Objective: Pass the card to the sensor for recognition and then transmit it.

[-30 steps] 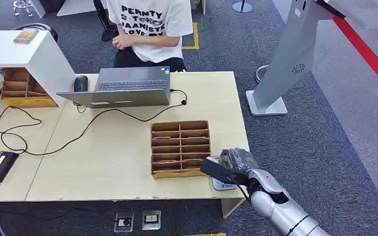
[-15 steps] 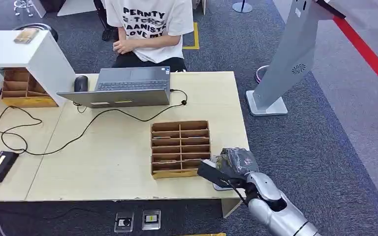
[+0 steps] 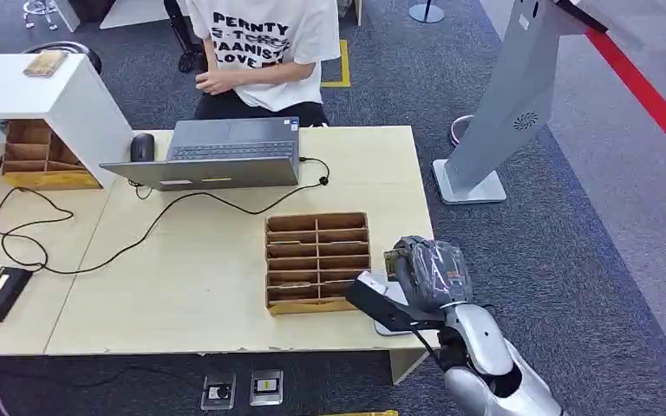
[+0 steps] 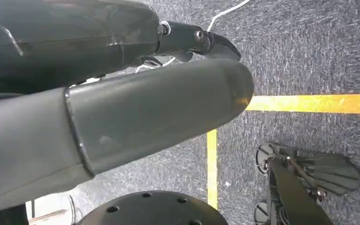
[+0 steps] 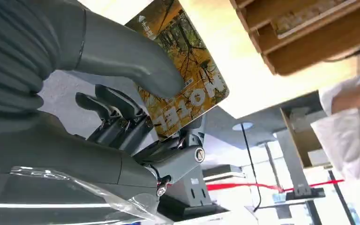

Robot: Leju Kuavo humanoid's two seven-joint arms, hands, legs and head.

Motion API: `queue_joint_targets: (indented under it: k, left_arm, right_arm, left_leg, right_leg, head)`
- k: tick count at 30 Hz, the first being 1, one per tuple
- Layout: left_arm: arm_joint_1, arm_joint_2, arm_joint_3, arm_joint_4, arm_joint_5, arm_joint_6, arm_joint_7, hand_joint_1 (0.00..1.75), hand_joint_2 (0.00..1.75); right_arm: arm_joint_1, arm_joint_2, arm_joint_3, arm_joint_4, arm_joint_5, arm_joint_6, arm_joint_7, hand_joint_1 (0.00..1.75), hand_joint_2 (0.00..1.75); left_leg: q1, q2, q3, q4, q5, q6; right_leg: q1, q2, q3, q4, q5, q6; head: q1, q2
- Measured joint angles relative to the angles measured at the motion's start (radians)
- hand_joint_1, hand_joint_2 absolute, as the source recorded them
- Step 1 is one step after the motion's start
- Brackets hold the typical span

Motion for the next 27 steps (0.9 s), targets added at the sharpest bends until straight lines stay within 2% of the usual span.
queue_joint_targets:
  k: [7, 12, 21, 27]
  left_arm:
    - [0.000, 0.000, -0.001, 0.000, -0.002, -0.005, 0.000, 0.00, 0.00]
    - [-0.001, 0.000, -0.007, 0.000, -0.003, -0.008, 0.000, 0.00, 0.00]
    - [-0.002, -0.004, -0.020, 0.000, -0.011, -0.008, -0.003, 0.00, 0.00]
    - [-0.002, -0.007, -0.025, 0.000, -0.016, -0.007, -0.003, 0.00, 0.00]
  right_arm:
    - [0.038, -0.014, -0.038, -0.129, 0.073, -0.024, -0.001, 1.75, 1.75]
    - [0.051, -0.014, -0.053, -0.206, 0.101, -0.034, -0.025, 1.75, 1.75]
    - [0.034, -0.010, -0.048, -0.255, 0.099, -0.076, -0.118, 1.75, 1.75]
    - [-0.021, 0.014, -0.026, -0.255, 0.112, -0.094, -0.170, 1.75, 1.75]
  left_leg:
    - [0.000, 0.000, 0.000, 0.000, 0.000, 0.000]
    - [0.000, 0.000, 0.000, 0.000, 0.000, 0.000]
    - [0.000, 0.000, 0.000, 0.000, 0.000, 0.000]
    - [0.000, 0.000, 0.000, 0.000, 0.000, 0.000]
  right_leg:
    - [0.000, 0.000, 0.000, 0.000, 0.000, 0.000]
    - [0.000, 0.000, 0.000, 0.000, 0.000, 0.000]
    - [0.000, 0.000, 0.000, 0.000, 0.000, 0.000]
    - [0.000, 0.000, 0.000, 0.000, 0.000, 0.000]
  head:
    - [0.000, 0.000]
    - [0.000, 0.000]
    - [0.000, 0.000]
    - [0.000, 0.000]
